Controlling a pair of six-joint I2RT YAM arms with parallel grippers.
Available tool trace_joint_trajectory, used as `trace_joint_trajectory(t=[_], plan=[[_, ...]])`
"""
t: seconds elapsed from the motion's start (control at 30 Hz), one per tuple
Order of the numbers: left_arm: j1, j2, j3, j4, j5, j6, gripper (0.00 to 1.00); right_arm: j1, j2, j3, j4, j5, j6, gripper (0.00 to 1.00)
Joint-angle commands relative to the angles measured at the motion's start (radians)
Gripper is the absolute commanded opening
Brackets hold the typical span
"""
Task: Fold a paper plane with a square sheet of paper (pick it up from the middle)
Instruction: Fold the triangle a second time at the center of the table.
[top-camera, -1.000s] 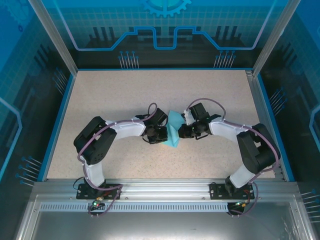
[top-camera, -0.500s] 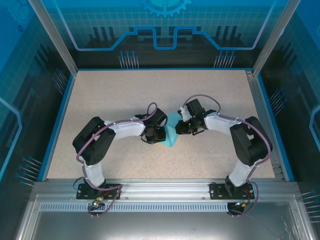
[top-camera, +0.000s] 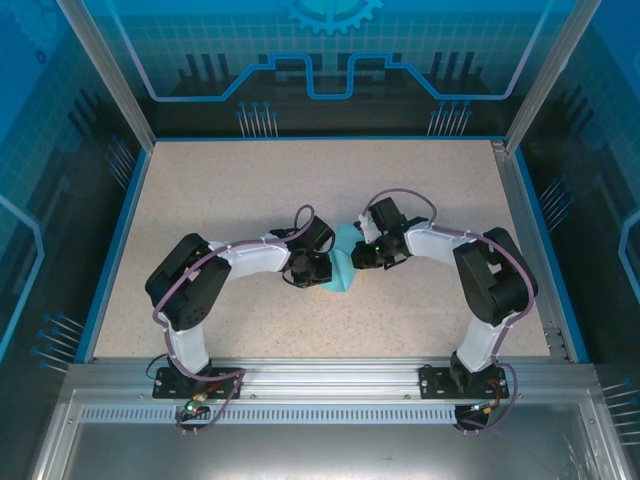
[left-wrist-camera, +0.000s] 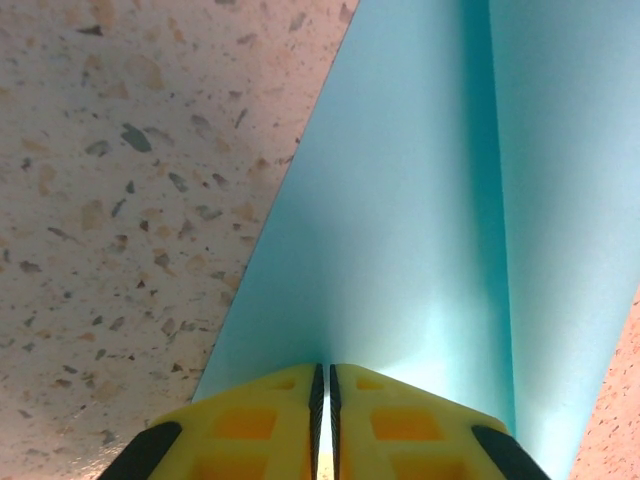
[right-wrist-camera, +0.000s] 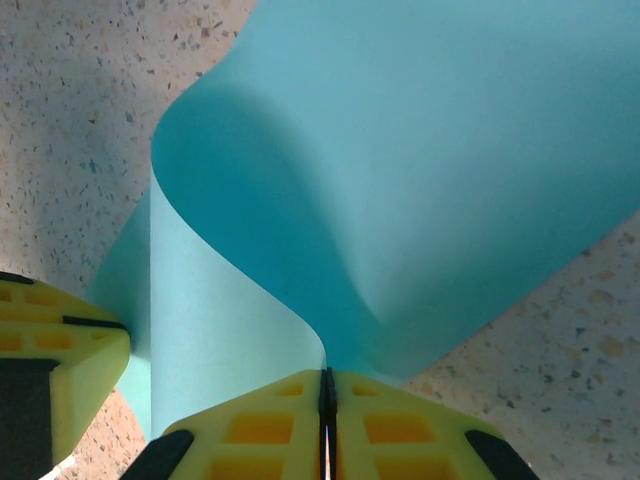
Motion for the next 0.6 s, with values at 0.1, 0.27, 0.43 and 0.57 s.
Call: trace_joint_trajectory(t=[0.1,0.27,0.43,0.57], plan=[[0.001,-0.028,-0.003,-0.025,0.010,0.016,0.16,0.010,0.025,0.035,-0.039,0.021,-0.021,0.11],[0.001,-0.030,-0.013,-0.018,0.014,0.013,0.16,0.017,0.025,0.031,-0.052,0.025,-0.028,0.11],[0.001,-0.036,-0.018,-0.014,0.012,0.015,0.16,0.026,0.017,0.027,-0.058,0.008,-0.033,0.11],[0.002,-0.034,-0.021,-0.014,0.015,0.017,0.16,0.028,0.031,0.035,-0.057,0.021,-0.030,0.11]])
